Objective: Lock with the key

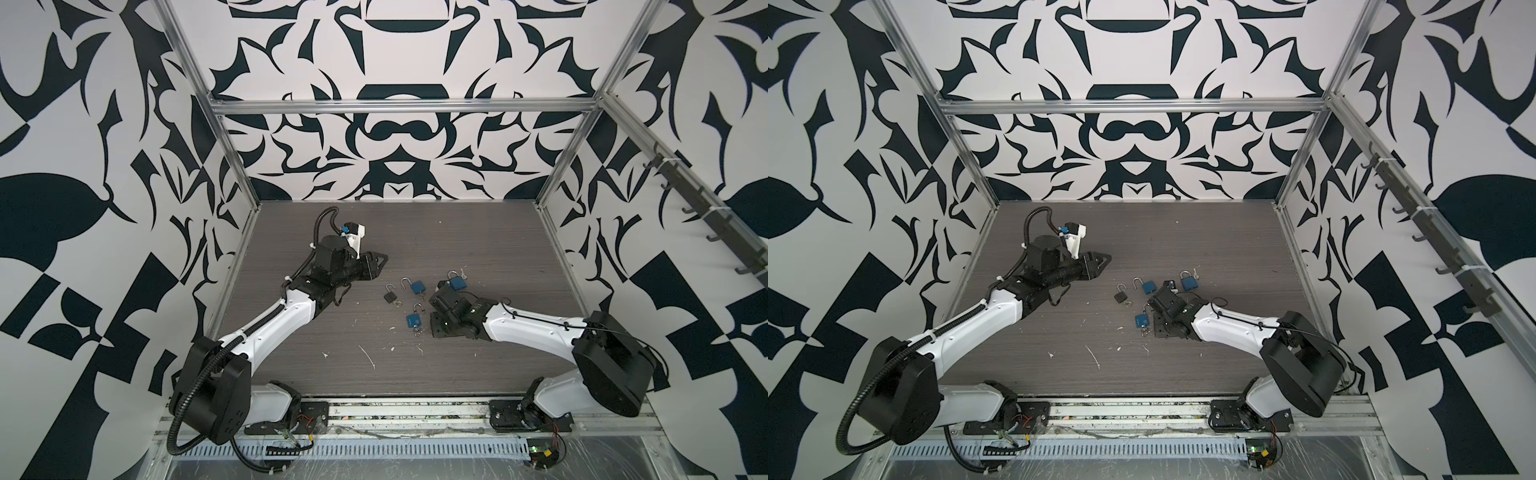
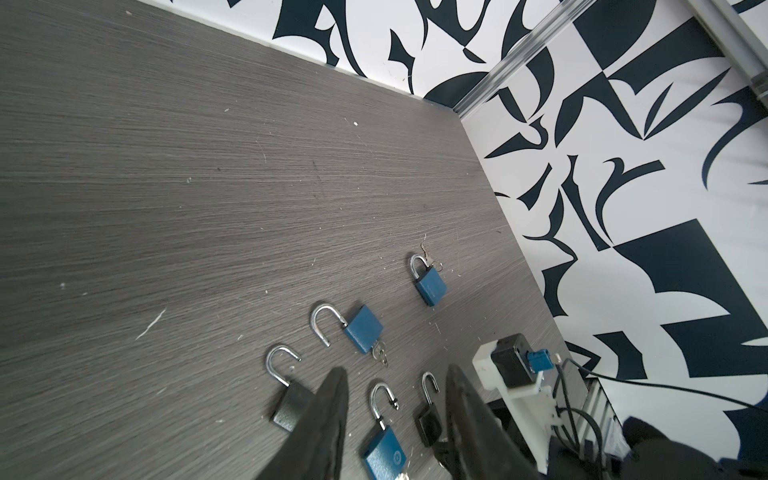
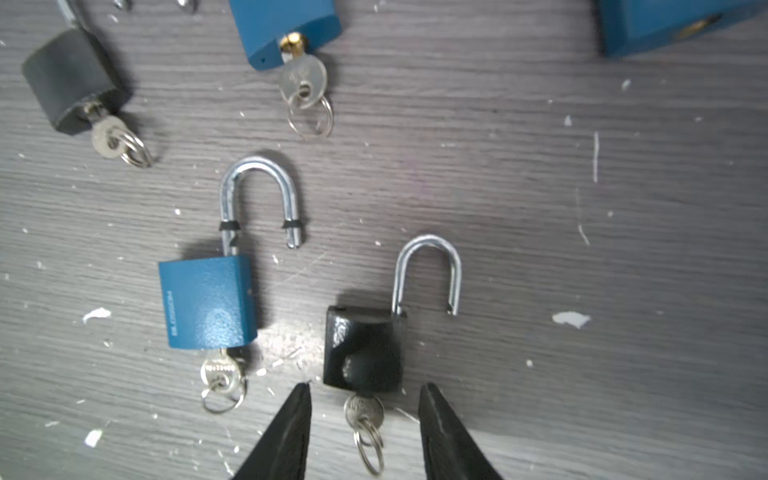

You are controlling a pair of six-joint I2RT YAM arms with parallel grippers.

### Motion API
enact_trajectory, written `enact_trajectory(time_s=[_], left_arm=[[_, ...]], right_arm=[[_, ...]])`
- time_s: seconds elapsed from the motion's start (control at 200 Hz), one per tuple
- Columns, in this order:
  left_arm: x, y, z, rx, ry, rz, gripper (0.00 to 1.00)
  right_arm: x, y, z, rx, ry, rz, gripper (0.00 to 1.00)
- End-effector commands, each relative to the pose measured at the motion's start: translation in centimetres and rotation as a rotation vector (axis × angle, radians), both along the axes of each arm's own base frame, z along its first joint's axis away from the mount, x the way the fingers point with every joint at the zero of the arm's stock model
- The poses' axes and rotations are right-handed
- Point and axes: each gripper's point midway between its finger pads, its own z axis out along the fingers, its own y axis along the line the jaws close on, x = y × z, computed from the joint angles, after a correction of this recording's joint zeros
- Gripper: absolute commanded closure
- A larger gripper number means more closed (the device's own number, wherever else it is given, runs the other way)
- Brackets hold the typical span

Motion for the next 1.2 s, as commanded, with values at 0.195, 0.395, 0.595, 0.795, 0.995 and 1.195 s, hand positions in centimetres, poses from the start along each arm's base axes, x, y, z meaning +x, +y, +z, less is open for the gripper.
enact_trajectory(time_s=[0.195, 0.395, 0.595, 0.795, 0.995, 1.195], left_arm=[[-0.1, 0.9, 0.6, -0.004, -0.033, 0.024, 0.59], [-0.1, 1.2, 0.1, 0.001, -0.027, 0.034, 0.59], [-0.1, 1.3, 0.0, 0.002, -0.023, 0.036, 0.58], [-0.1, 1.4, -0.2, 0.003, -0.02, 0.037, 0.58], [0.0, 1.5, -0.2, 0.004, -0.018, 0.041, 0.59], [0.0, 1.6, -0.4, 0.007, -0.015, 0.043, 0.58]], right_arm=[[1.8, 0.9, 1.1, -0.006, -0.054, -0.026, 0.55], [2.1, 0.3, 0.7, -0.044, -0.063, -0.041, 0.56], [2.1, 0.4, 0.1, -0.053, -0.051, -0.039, 0.57], [2.2, 0.6, -0.3, -0.056, -0.038, -0.038, 0.59], [2.0, 0.6, -0.9, -0.066, -0.02, -0.038, 0.62], [1.8, 0.4, -0.9, -0.071, -0.019, -0.034, 0.83]])
